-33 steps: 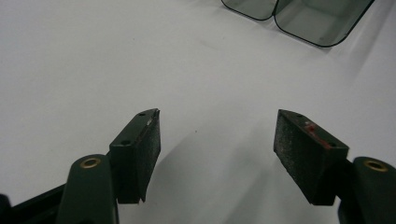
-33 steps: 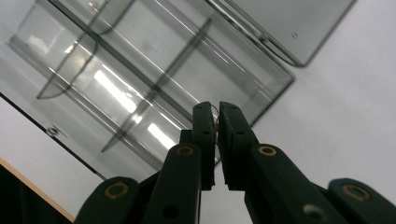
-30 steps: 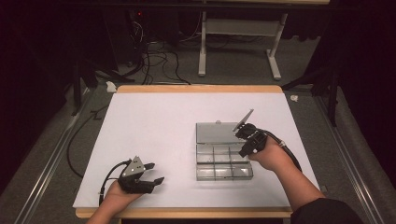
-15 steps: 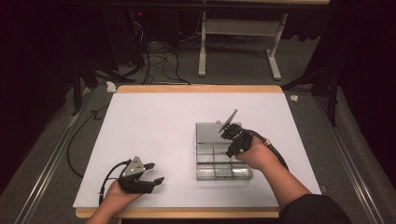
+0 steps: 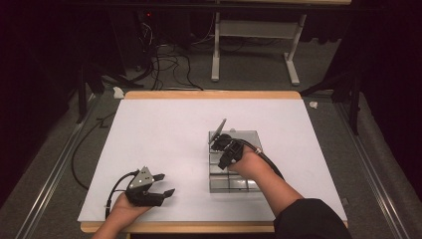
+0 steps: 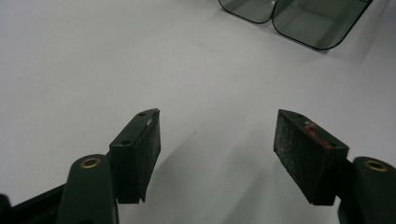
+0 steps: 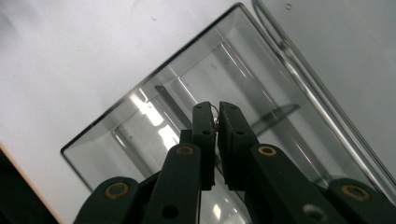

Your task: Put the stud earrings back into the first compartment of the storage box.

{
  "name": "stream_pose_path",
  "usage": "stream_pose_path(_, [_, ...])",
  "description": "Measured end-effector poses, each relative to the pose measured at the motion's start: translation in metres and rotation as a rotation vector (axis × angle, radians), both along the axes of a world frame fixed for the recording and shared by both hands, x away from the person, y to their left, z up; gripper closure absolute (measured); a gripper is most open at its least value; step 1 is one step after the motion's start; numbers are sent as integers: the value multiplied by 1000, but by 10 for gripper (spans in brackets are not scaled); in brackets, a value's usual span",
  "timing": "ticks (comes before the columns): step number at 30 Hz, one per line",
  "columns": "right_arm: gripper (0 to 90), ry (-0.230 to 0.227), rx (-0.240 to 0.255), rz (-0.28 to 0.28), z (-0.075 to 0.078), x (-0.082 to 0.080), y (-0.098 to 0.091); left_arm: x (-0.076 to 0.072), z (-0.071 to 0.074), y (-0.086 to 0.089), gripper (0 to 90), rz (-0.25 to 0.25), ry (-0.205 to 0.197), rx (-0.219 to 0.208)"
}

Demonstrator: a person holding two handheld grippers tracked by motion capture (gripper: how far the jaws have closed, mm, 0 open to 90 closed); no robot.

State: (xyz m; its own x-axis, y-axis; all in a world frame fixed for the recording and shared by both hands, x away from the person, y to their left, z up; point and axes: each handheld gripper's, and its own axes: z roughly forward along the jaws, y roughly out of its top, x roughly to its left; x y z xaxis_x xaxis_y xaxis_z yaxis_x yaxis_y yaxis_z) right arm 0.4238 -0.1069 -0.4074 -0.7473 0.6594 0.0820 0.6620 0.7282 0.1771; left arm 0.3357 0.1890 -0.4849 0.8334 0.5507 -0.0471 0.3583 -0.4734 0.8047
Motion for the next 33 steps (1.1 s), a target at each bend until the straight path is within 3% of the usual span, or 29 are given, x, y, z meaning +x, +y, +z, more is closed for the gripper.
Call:
stream_pose_path(9, [858, 28, -55, 28, -23, 8, 12, 0, 0, 0, 324, -3, -1, -6])
stream_pose_path(17, [852, 32, -73, 19, -28, 8, 11, 0, 0, 0, 324, -4, 1, -7])
stream_pose_path(18, [834, 41, -79, -5, -28, 7, 11, -1, 0, 0, 324, -3, -1, -8])
stream_pose_path(21, [811, 26, -70, 16, -28, 8, 9, 0, 0, 0, 324, -3, -1, -8])
stream_pose_path(24, [811, 16, -60, 11, -24, 7, 7, 0, 0, 1, 324, -4, -1, -3])
stream_pose_path(27, [812, 0, -36, -22, -6, 3, -2, 0, 0, 1, 324, -2, -2, -7])
stream_pose_path(29, [812, 5, -39, -27, -3, 3, -4, 0, 0, 0, 324, -1, -1, -10])
stream_pose_path(33, [818, -34, -22, -60, 10, -5, -30, -1, 0, 0, 324, -1, -2, -8])
